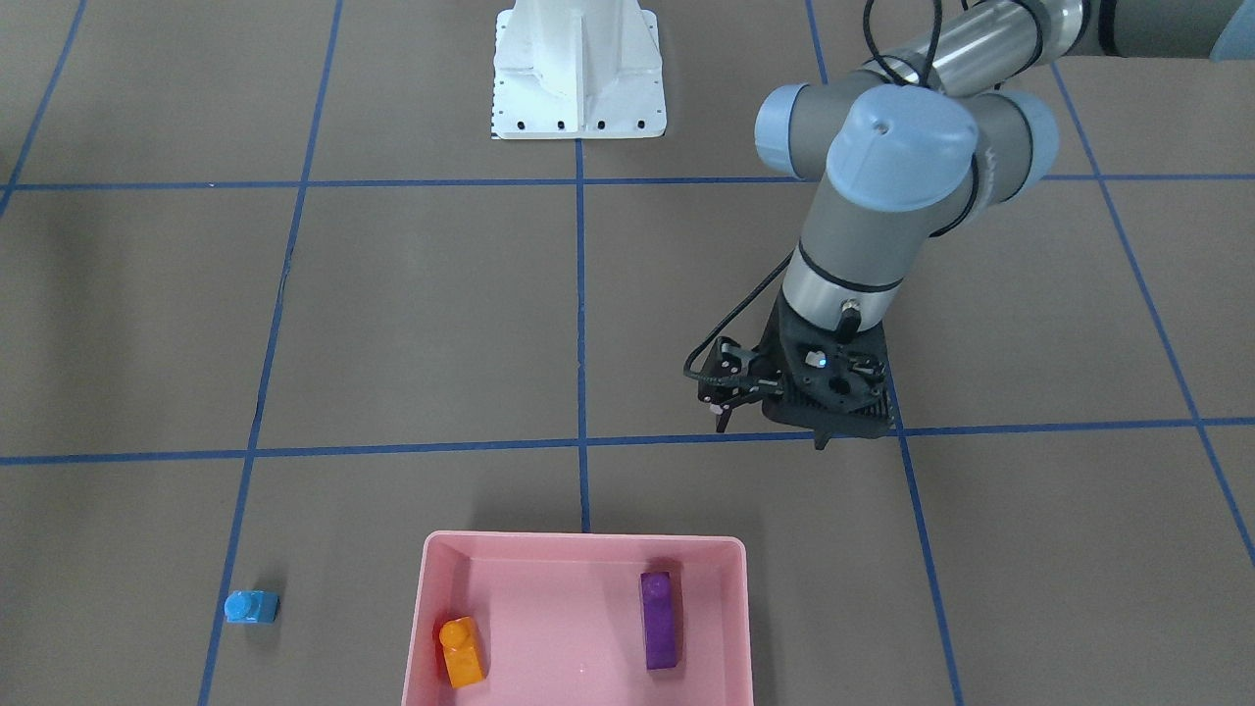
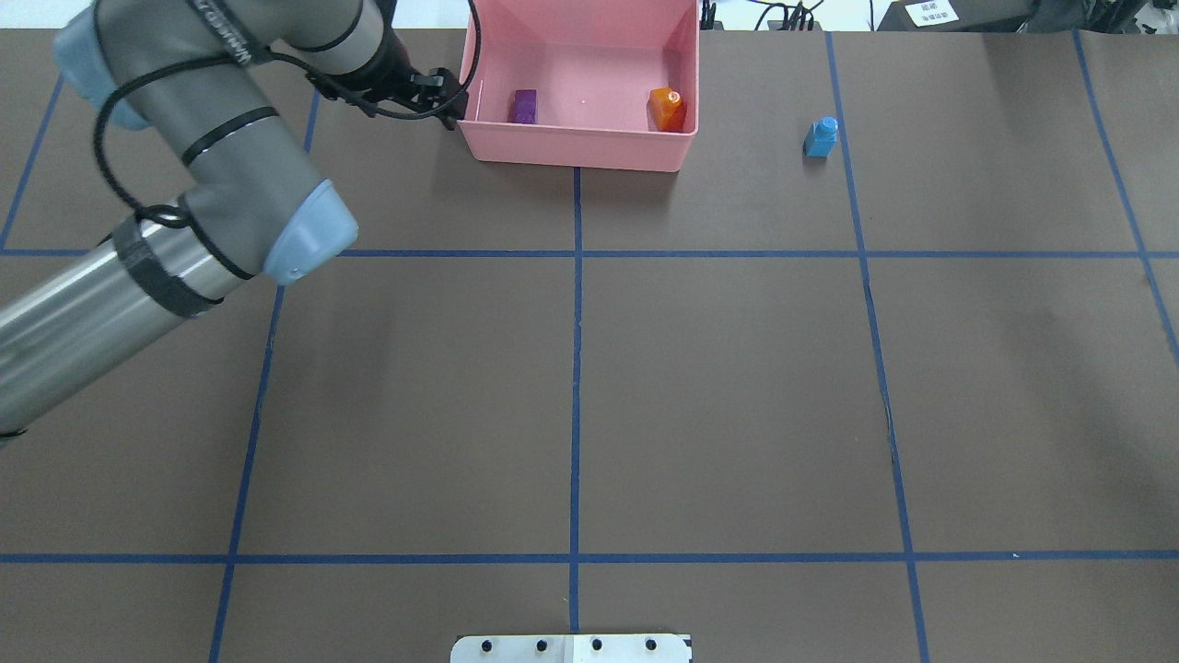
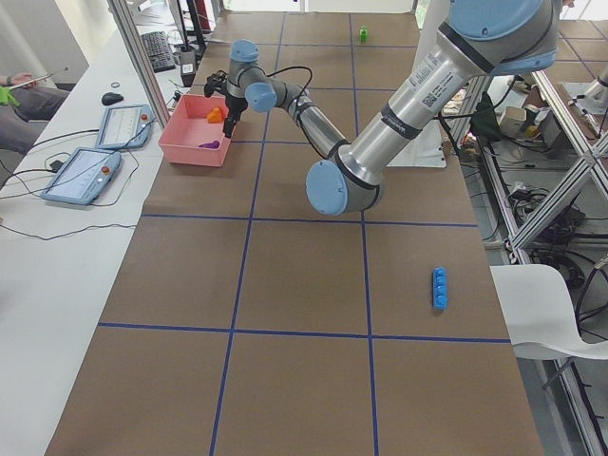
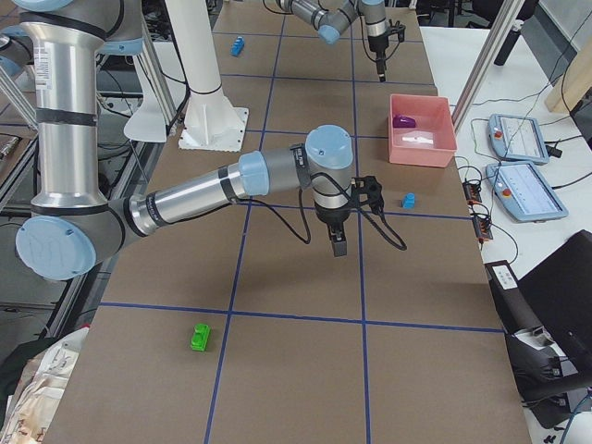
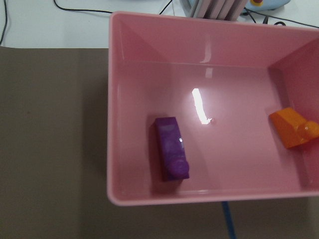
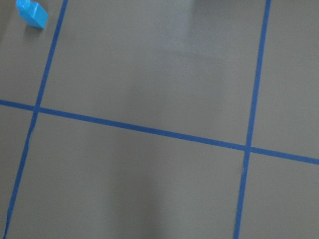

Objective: Put all blocks into box

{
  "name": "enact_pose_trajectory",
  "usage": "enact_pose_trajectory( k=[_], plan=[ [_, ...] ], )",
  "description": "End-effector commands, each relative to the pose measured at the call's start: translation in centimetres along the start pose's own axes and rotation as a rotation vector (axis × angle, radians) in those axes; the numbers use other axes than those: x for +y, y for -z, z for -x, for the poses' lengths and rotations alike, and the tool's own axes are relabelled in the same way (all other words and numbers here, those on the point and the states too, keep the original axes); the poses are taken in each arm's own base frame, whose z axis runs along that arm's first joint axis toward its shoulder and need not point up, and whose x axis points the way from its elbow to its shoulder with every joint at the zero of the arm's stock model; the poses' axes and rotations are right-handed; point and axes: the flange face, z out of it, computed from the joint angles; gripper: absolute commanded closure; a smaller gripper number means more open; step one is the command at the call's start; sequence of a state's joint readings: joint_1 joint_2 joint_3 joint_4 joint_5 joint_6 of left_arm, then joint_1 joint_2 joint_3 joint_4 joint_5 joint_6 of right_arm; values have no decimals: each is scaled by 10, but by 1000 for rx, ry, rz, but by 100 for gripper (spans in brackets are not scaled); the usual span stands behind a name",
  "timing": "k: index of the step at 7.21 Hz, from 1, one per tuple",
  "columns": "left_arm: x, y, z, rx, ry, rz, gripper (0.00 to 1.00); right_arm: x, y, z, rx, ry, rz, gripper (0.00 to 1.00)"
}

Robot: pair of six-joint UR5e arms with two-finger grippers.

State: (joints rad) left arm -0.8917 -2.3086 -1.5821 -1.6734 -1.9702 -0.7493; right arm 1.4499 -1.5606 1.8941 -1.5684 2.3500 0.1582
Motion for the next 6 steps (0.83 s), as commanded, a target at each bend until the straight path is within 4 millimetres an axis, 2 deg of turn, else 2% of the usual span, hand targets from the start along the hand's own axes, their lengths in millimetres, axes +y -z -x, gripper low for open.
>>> enact_pose_trajectory(
  k=[1,2,3,5,6],
  plan=[
    [60,27,76,-13,-108,56,0,-52,-65,53,-45,-16,-17,0],
    [77,30,106,-20,-150,71,0,-78,-88,81,-37,8,-16,0],
    [87,36,113,-22,-157,66,0,-102,-111,114,-19,-15,-6,0],
    [90,39,113,-20,-159,62,0,-152,-149,180,32,-76,-40,0],
    [90,39,113,-20,-159,62,0,-174,-183,201,33,-111,-72,1]
  ],
)
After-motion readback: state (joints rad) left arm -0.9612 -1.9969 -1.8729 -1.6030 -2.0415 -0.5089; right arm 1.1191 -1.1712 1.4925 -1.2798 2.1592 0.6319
